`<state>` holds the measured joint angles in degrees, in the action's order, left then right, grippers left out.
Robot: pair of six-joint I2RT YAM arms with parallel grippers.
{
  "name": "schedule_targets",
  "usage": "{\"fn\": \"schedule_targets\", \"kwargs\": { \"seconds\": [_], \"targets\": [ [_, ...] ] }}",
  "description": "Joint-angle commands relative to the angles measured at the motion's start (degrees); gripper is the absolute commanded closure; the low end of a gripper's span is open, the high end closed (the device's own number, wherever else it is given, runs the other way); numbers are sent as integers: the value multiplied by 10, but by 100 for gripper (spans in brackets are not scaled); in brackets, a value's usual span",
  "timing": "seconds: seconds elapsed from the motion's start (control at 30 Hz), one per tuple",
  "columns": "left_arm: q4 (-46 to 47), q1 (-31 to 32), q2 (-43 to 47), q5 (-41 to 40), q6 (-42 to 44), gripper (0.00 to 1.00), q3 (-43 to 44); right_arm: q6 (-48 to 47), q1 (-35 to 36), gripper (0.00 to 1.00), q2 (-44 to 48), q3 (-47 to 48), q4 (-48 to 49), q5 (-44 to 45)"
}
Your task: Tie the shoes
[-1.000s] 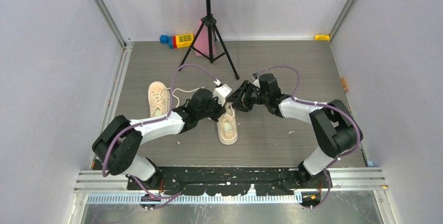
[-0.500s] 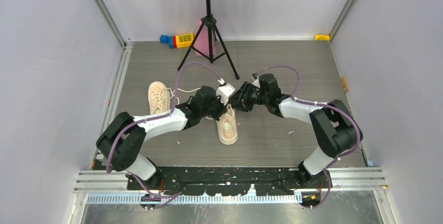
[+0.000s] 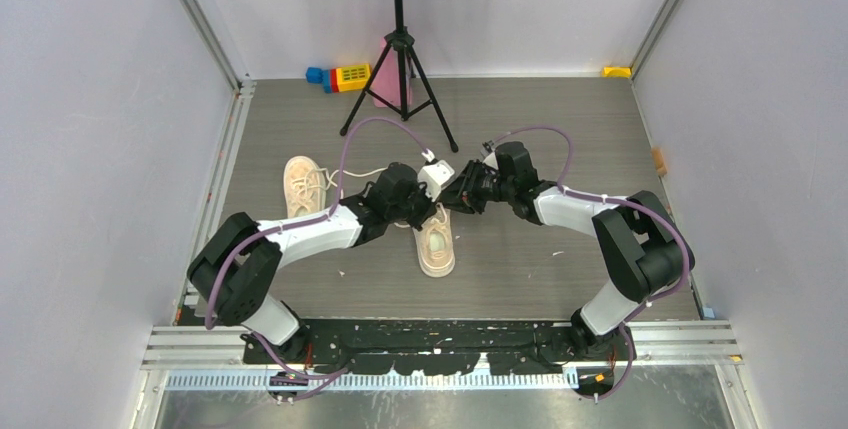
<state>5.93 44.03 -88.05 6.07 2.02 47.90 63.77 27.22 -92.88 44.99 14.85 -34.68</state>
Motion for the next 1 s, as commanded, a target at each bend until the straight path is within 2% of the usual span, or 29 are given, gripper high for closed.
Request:
{"fn": "schedule_targets", "kwargs": {
  "seconds": [0.0,0.1,0.3,0.4,0.47,0.53,0.63,0.73,0.9,0.97],
  "targets": [
    [2,2,-1,-14,13,100,22,-7,-2,80,13,18,2,-11],
    [-3,2,11,-25,5,91,19,-17,-2,98,16,23,-17,-5],
    [-55,2,84,-52,-16,64,-6,-51,-2,100,17,34,-38,-4],
    [-89,0,132,-97,-73,41,-21,-87,-2,100,19,48,-70,-2],
    [-94,-4,164,-134,-119,23,-33,-108,-2,100,21,58,-92,5],
    [-79,-19,186,-135,-140,2,-49,-125,-2,100,24,62,-100,7],
    [-83,-55,190,-106,-188,0,-32,-141,-1,100,33,62,-105,12],
    [-122,-116,154,15,-259,1,26,-149,2,100,43,60,-106,22],
    [-274,-182,10,169,-353,17,198,-161,11,100,54,54,-98,29],
    [-327,-185,-44,203,-361,16,261,-166,13,100,53,54,-100,25]
  ]
}}
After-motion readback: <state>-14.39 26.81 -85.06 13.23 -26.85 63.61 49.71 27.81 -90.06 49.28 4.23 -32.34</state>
